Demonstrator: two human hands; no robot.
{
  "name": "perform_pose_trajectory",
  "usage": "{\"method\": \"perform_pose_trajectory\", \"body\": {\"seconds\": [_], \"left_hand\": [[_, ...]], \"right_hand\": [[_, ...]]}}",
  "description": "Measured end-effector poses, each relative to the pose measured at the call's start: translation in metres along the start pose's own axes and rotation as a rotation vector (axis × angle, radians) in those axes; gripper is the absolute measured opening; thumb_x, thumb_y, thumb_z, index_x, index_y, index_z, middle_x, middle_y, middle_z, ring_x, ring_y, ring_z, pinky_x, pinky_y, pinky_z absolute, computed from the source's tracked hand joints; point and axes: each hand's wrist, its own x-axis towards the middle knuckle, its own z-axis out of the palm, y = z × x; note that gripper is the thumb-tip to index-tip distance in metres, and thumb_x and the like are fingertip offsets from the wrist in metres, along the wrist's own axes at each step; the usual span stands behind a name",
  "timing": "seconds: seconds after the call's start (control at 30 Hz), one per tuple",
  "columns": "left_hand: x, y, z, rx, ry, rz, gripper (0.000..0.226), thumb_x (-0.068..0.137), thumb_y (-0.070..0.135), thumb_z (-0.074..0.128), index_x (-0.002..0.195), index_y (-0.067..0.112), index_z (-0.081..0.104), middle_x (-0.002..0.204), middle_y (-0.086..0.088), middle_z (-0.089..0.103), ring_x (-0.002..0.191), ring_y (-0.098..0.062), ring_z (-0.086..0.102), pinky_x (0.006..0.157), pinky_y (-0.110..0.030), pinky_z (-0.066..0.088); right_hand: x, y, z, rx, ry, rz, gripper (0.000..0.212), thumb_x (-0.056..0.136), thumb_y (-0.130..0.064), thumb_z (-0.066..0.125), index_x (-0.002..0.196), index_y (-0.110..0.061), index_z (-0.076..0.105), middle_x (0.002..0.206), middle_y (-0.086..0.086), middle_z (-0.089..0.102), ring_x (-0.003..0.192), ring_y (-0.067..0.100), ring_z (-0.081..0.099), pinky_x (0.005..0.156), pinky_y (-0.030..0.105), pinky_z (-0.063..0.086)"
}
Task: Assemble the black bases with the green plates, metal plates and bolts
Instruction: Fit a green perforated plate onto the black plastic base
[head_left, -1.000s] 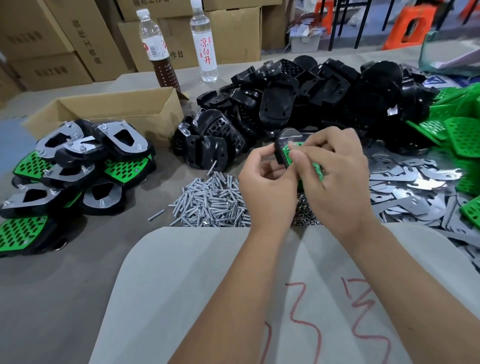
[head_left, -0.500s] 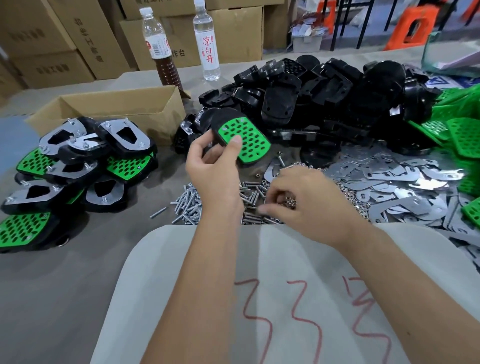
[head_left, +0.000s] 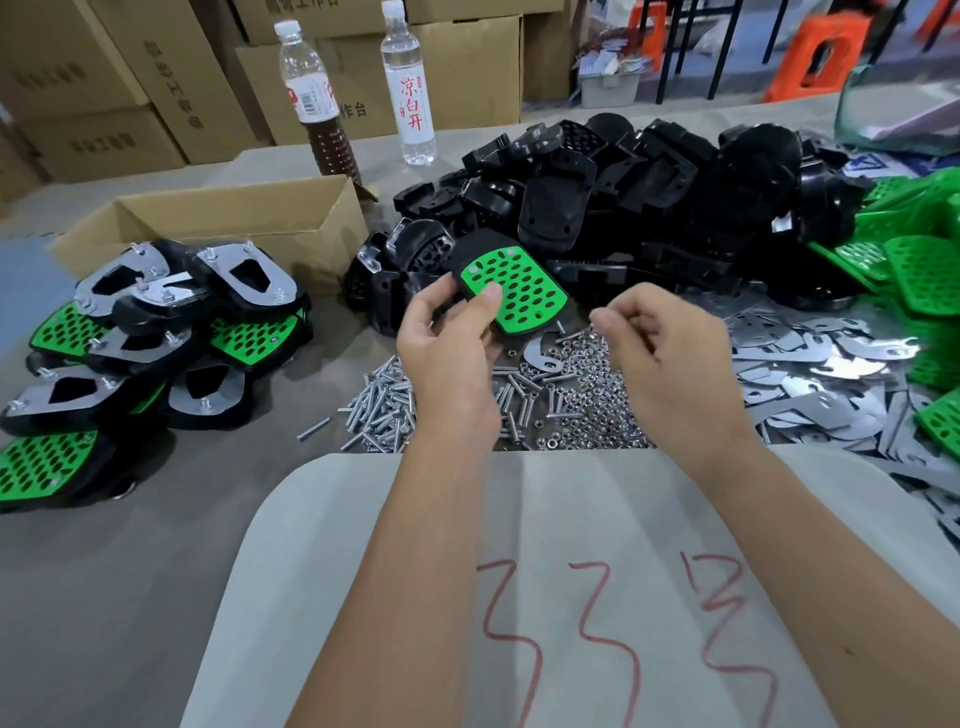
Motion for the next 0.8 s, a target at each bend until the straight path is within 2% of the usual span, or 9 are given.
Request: {"method": "perform_pose_trajectory", "body": {"seconds": [0.1,0.2,0.27,0.33,0.4,0.5,0.6,0.7,0.8], "left_hand": [[-0.008,-0.006,0.006,0.039,-0.043,-0.053,0.035,0.088,-0.01,0.071,0.116,0.009,0.066,0.099,-0.014,0.079,0.1,-0.033,0.077,0.082,-0.041,0.065],[-0.016,-0.012,0.012,0.08,-0.062,-0.045,0.037,0.085,-0.012,0.072,0.115,0.009,0.068,0.099,-0.016,0.078,0.097,-0.032,0.077,0.085,-0.045,0.062],[-0.019,-0.014,0.014,0.098,-0.06,-0.033,0.037,0.084,-0.012,0.074,0.114,0.009,0.069,0.088,-0.009,0.076,0.084,-0.022,0.076,0.073,-0.036,0.064],[-0.02,-0.015,0.015,0.1,-0.054,-0.015,0.037,0.083,-0.014,0.074,0.109,0.011,0.07,0.078,-0.003,0.073,0.075,-0.015,0.073,0.06,-0.025,0.058],[-0.019,-0.015,0.014,0.103,-0.05,0.008,0.038,0.082,-0.016,0.073,0.104,0.015,0.07,0.069,0.002,0.072,0.069,-0.012,0.071,0.059,-0.024,0.057],[-0.019,-0.016,0.014,0.13,-0.061,0.038,0.039,0.081,-0.015,0.074,0.102,0.018,0.07,0.065,0.005,0.07,0.067,-0.012,0.068,0.063,-0.026,0.057],[-0.021,-0.017,0.013,0.168,-0.09,0.058,0.041,0.08,-0.015,0.075,0.102,0.02,0.071,0.07,0.003,0.073,0.065,-0.009,0.066,0.058,-0.021,0.052],[-0.021,-0.018,0.012,0.173,-0.107,0.074,0.042,0.079,-0.014,0.075,0.107,0.018,0.071,0.083,-0.007,0.077,0.078,-0.019,0.073,0.063,-0.025,0.055],[-0.018,-0.015,0.01,0.131,-0.068,0.069,0.043,0.08,-0.016,0.074,0.105,0.018,0.07,0.071,0.003,0.073,0.061,-0.008,0.064,0.054,-0.018,0.049]], "right_hand": [[0.0,0.0,-0.001,0.203,0.087,0.038,0.016,0.099,-0.018,0.071,0.084,-0.024,0.075,0.069,-0.01,0.066,0.062,0.004,0.053,0.059,0.025,0.042],[0.002,0.002,-0.003,0.296,0.071,0.069,0.019,0.1,-0.009,0.066,0.098,-0.02,0.08,0.076,-0.013,0.071,0.067,0.002,0.058,0.067,0.023,0.045],[0.002,0.003,-0.003,0.213,0.046,0.042,0.019,0.1,-0.006,0.065,0.102,-0.016,0.081,0.079,-0.011,0.071,0.067,0.004,0.06,0.067,0.022,0.045],[0.001,0.002,-0.003,0.065,0.048,-0.016,0.016,0.097,-0.005,0.07,0.101,-0.014,0.082,0.088,-0.007,0.075,0.076,0.005,0.067,0.071,0.021,0.052],[-0.001,-0.001,-0.003,-0.04,0.026,-0.08,0.012,0.094,-0.003,0.072,0.097,-0.011,0.081,0.09,-0.002,0.076,0.078,0.007,0.068,0.075,0.02,0.054],[0.001,-0.004,-0.007,-0.165,-0.012,-0.199,0.01,0.092,-0.001,0.074,0.093,-0.009,0.081,0.084,0.002,0.073,0.07,0.008,0.06,0.069,0.015,0.047],[0.001,-0.008,-0.009,-0.24,-0.002,-0.261,0.011,0.089,0.0,0.076,0.095,-0.009,0.076,0.076,0.001,0.069,0.069,0.012,0.059,0.069,0.025,0.051],[0.0,-0.012,-0.007,-0.256,0.004,-0.251,0.009,0.087,-0.001,0.078,0.088,-0.009,0.073,0.07,-0.002,0.067,0.066,0.013,0.06,0.069,0.037,0.054],[0.0,-0.011,-0.009,-0.192,-0.036,-0.151,0.01,0.088,-0.005,0.079,0.08,-0.007,0.074,0.063,-0.002,0.066,0.059,0.015,0.062,0.063,0.041,0.055]]}}
